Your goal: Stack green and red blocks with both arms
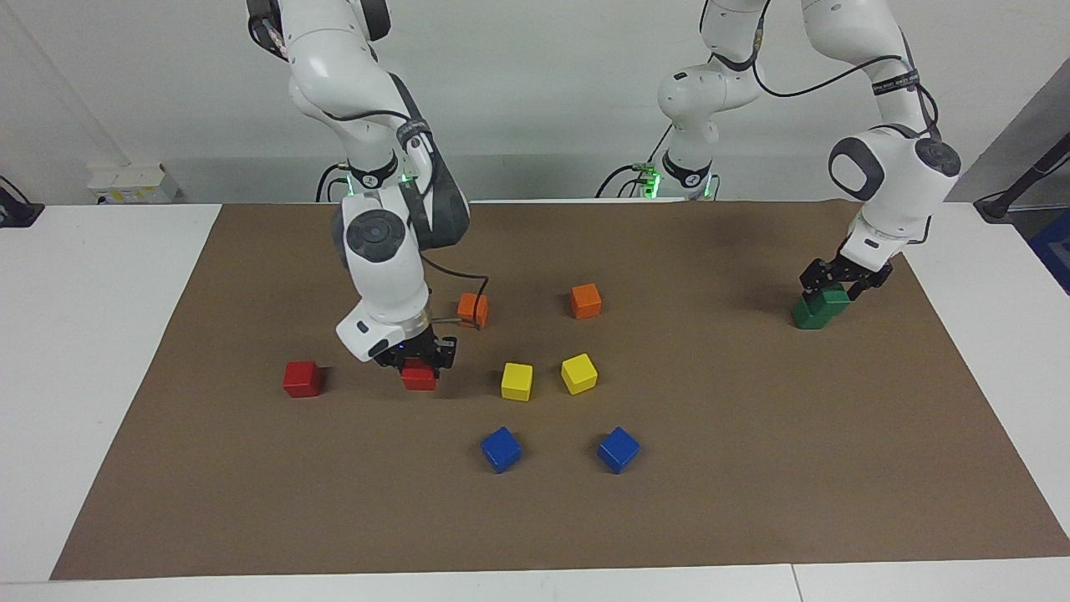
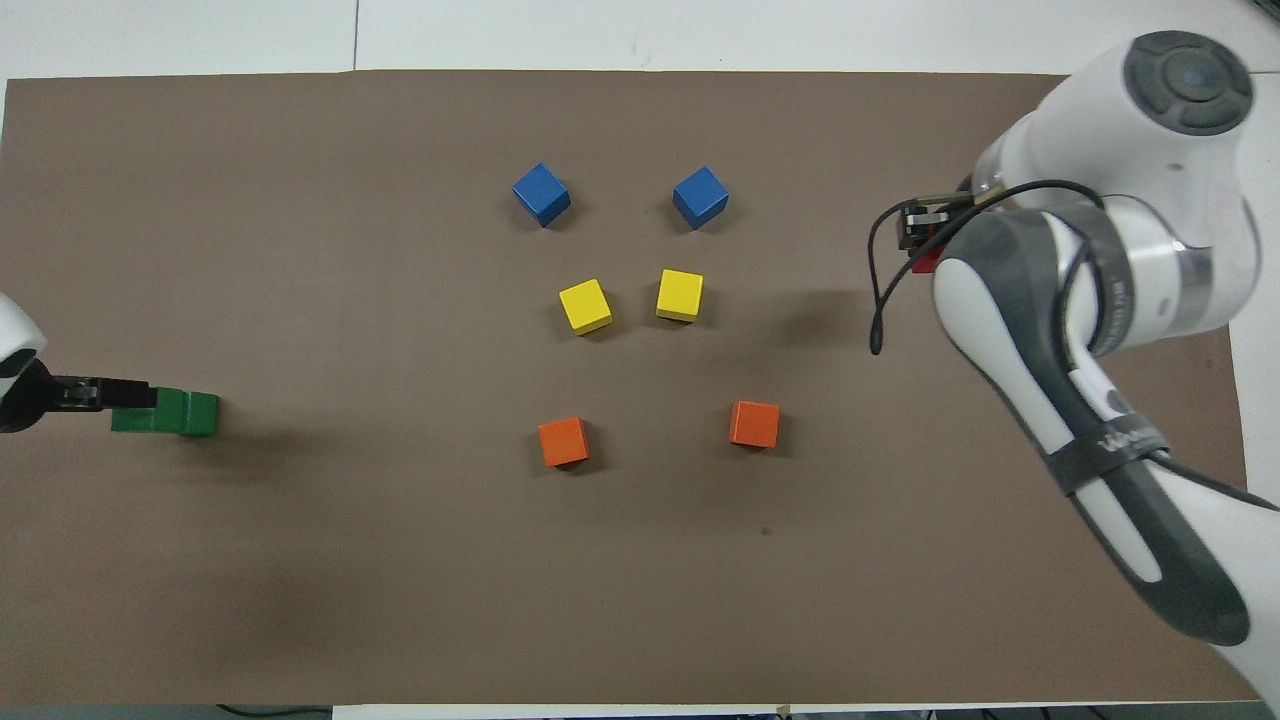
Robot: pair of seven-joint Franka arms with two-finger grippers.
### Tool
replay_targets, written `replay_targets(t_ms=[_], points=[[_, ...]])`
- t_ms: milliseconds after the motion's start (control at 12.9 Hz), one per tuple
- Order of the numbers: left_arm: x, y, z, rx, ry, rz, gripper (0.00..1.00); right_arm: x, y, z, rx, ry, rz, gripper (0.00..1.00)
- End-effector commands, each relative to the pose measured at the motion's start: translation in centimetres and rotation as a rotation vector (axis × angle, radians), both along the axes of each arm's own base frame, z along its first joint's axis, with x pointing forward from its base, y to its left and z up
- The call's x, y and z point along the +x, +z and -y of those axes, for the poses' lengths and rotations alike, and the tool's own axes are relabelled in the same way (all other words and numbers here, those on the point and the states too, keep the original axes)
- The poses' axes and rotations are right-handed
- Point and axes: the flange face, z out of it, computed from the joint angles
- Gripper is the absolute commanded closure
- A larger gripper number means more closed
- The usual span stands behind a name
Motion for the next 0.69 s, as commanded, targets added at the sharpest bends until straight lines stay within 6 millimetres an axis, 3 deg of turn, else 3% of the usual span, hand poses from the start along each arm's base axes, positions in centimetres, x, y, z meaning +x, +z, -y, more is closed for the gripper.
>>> replay_targets(t_ms=[0, 77, 232, 386, 618], points=[[0.7, 7.7, 0.5, 0.015, -0.019, 0.01, 0.0, -0.8, -0.5, 6.7, 0.012, 0.052, -0.014, 1.0], [0.9, 10.3, 0.7, 0.014, 0.02, 0.01, 0.0, -0.9, -0.7, 8.3, 0.011, 0.053, -0.013, 1.0], [1.5, 13.5, 2.8, 0.01, 0.128, 0.011, 0.0, -1.7, -2.0, 9.5, 0.01, 0.037, 0.0, 1.0], [2.2, 15.8, 5.4, 0.006, 0.217, 0.029, 0.0, -2.4, -4.9, 9.7, 0.008, 0.034, 0.036, 1.0], [2.9, 18.6, 8.0, 0.003, 0.225, 0.0, 0.0, -2.8, -6.1, 9.6, 0.009, 0.028, 0.034, 1.0]])
